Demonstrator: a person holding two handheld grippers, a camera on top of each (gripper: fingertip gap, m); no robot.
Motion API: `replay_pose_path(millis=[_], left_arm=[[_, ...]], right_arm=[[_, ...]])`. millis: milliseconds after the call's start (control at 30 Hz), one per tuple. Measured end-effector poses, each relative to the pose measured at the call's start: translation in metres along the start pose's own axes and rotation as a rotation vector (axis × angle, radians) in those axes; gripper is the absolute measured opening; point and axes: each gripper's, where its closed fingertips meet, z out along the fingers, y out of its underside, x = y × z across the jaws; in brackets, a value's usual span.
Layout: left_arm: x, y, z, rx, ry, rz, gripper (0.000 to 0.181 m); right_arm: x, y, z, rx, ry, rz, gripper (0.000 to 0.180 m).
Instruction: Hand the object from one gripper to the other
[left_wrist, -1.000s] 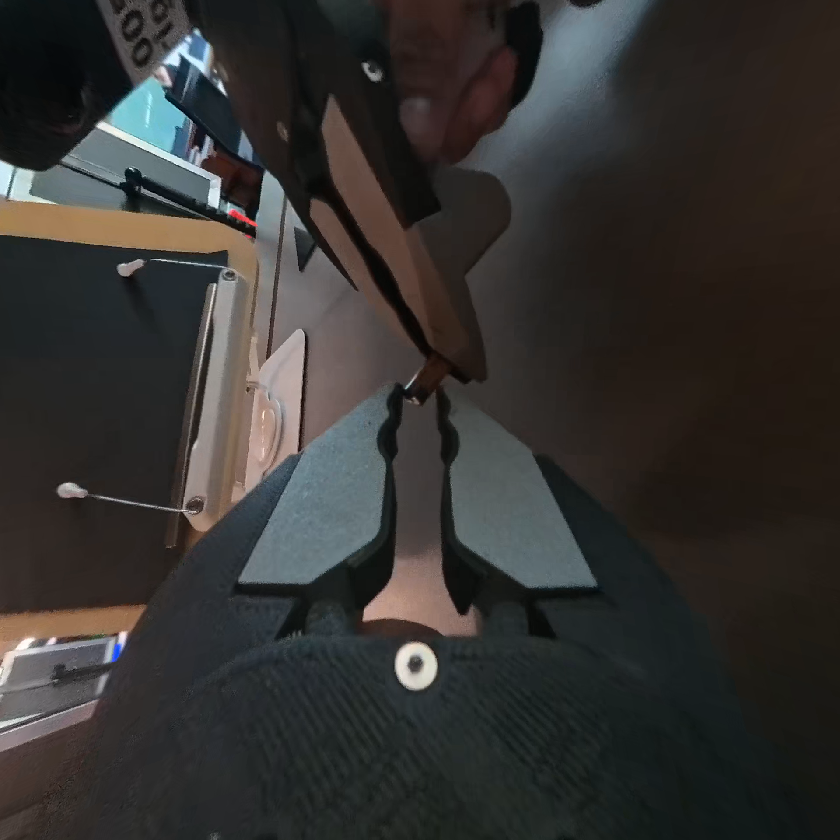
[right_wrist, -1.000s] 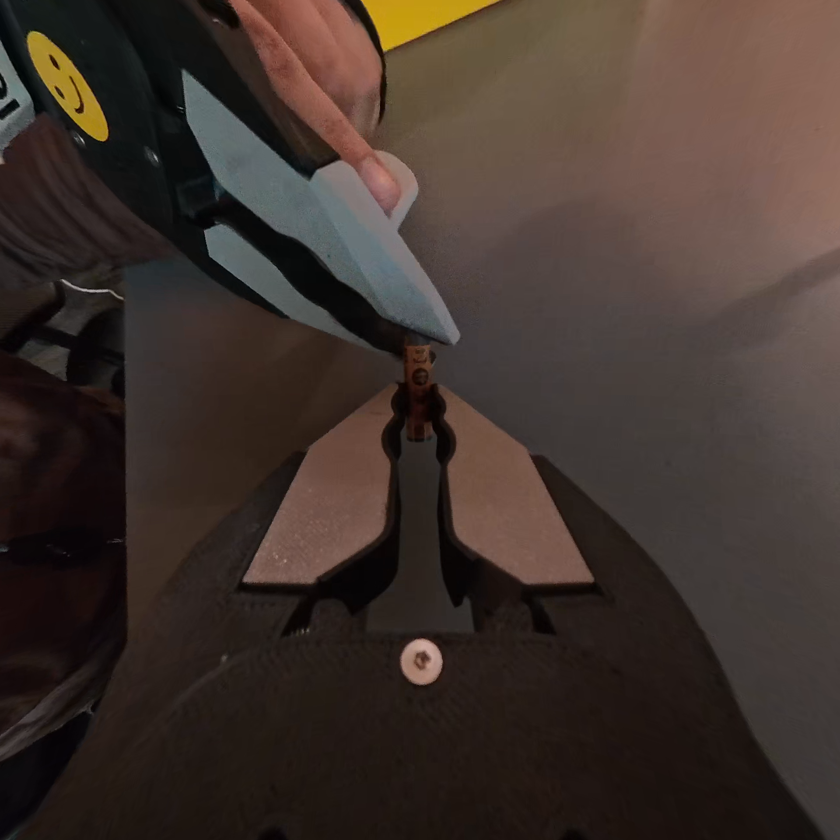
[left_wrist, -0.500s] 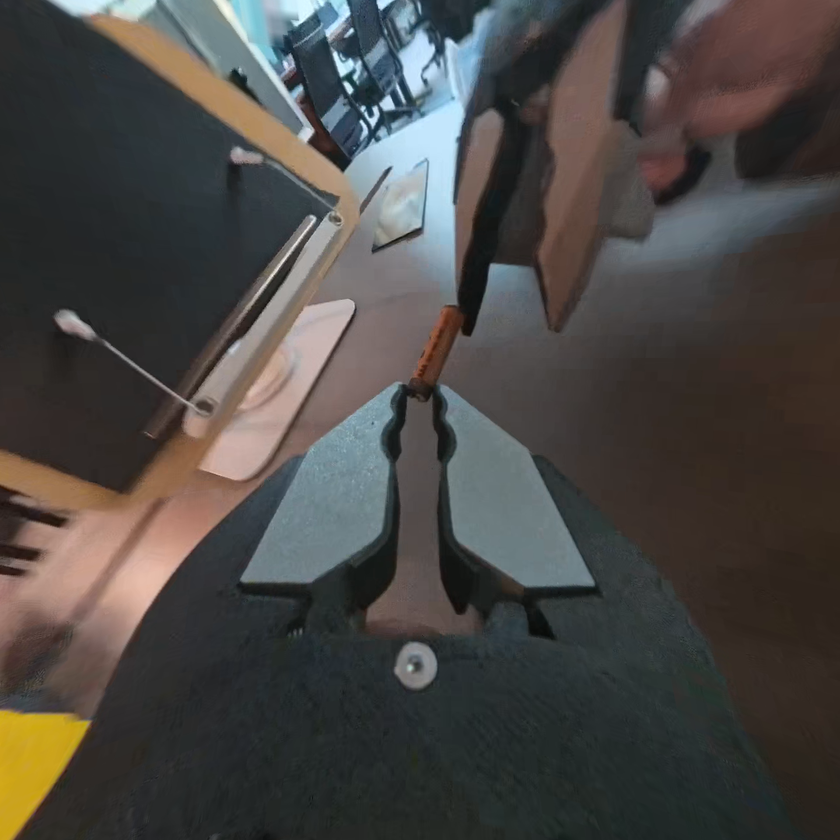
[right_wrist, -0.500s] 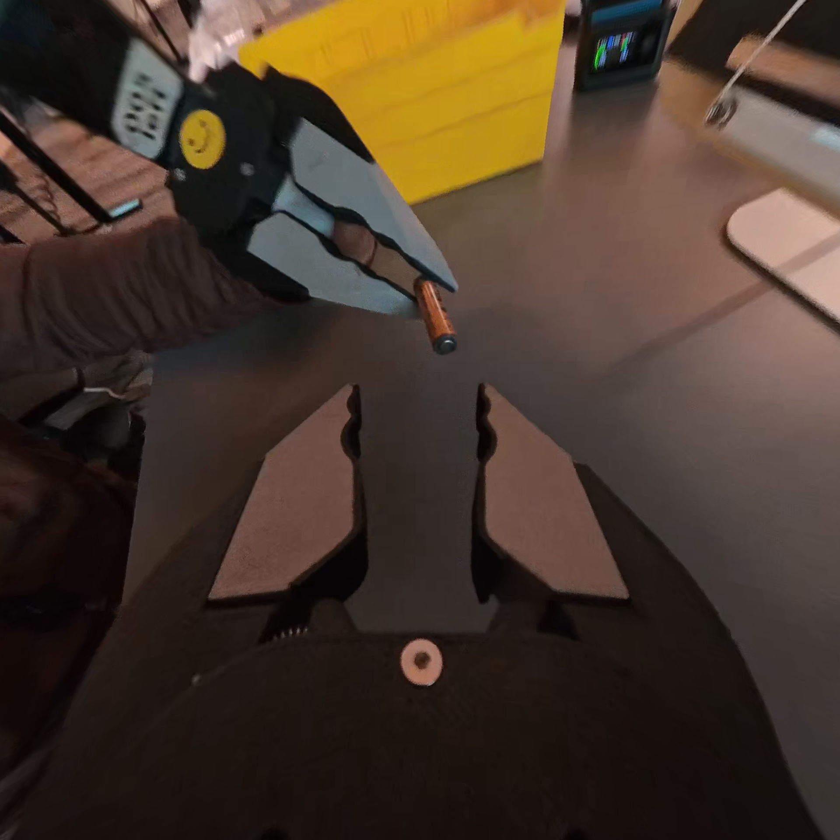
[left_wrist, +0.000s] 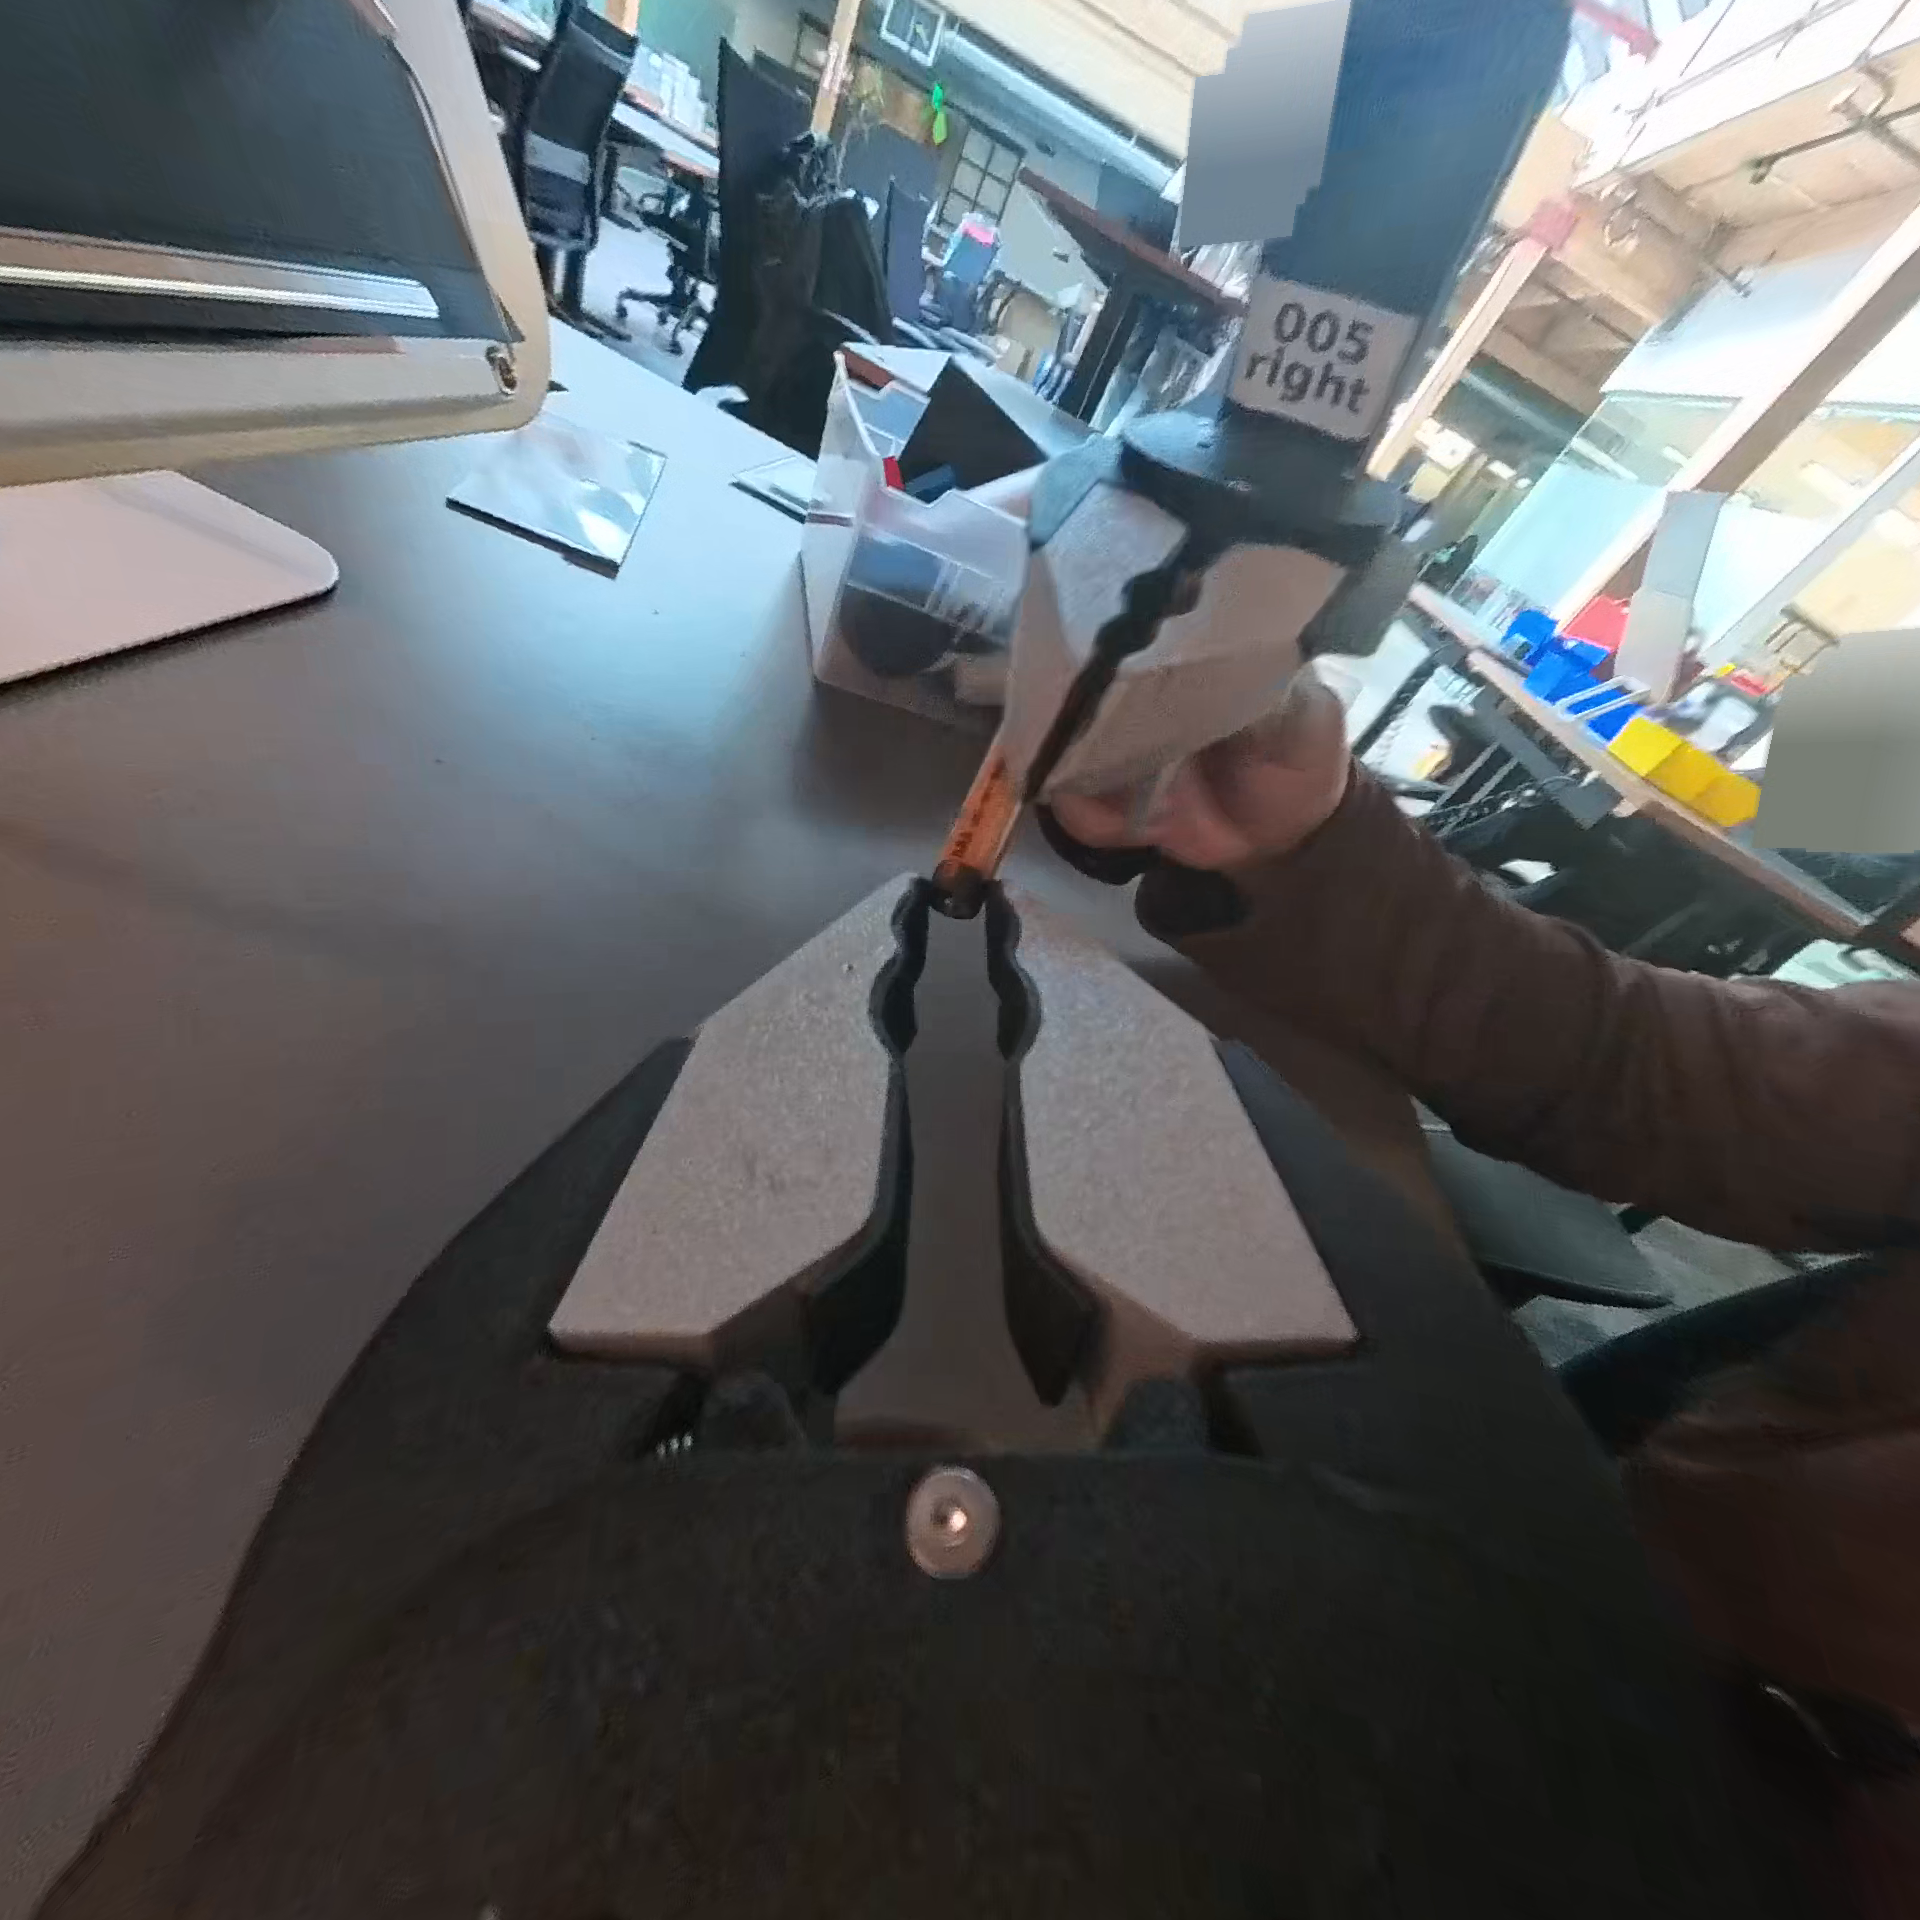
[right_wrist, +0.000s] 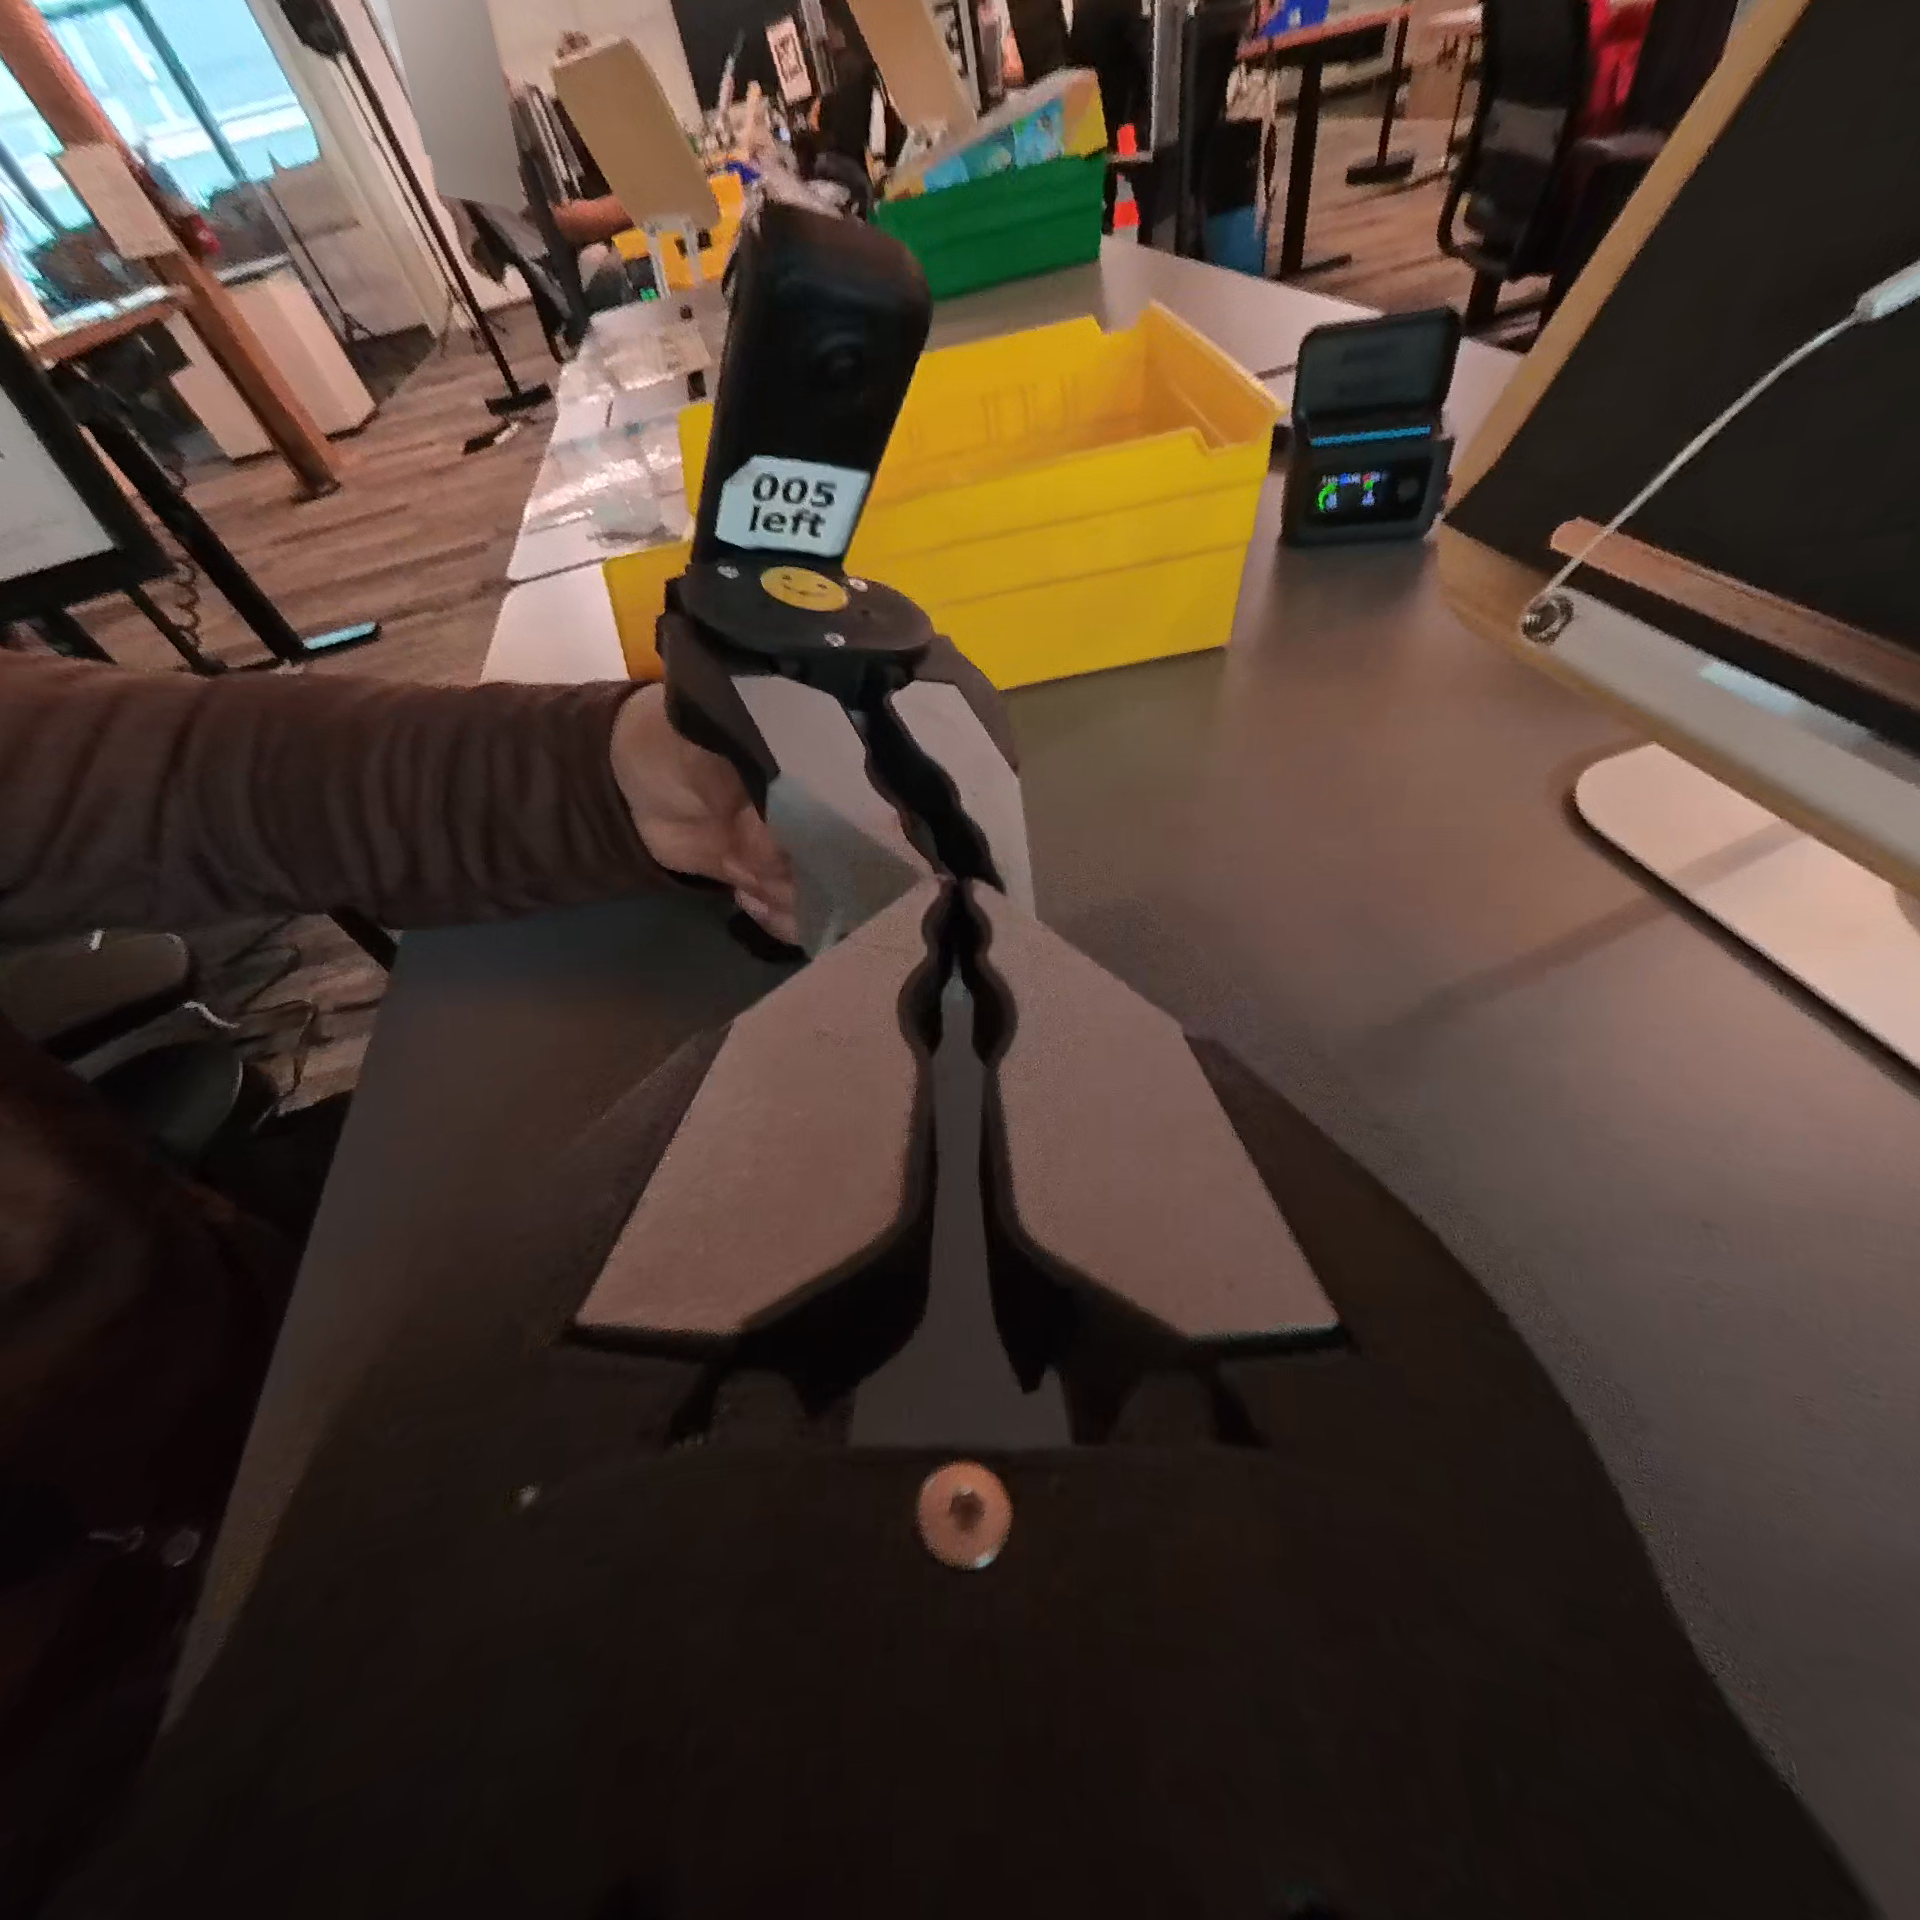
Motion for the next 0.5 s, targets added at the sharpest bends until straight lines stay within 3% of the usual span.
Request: replay_pose_path(millis=[133,333,500], left_arm=[[0.0,-0.005,-0.003,0.033,0.022,-0.04,0.007],[-0.003,-0.008,-0.008,0.028,-0.002,-0.013,0.006],[-0.002,-0.003,-0.007,-0.012,0.004,0.01,0.007]], right_arm=[[0.009,0.0,-0.002,-0.007,0.08,-0.034,0.0],[0.007,0.008,-0.002,-0.055,0.043,-0.025,0.024],[0.011,0.018,0.001,-0.123,0.101,-0.096,0.01]])
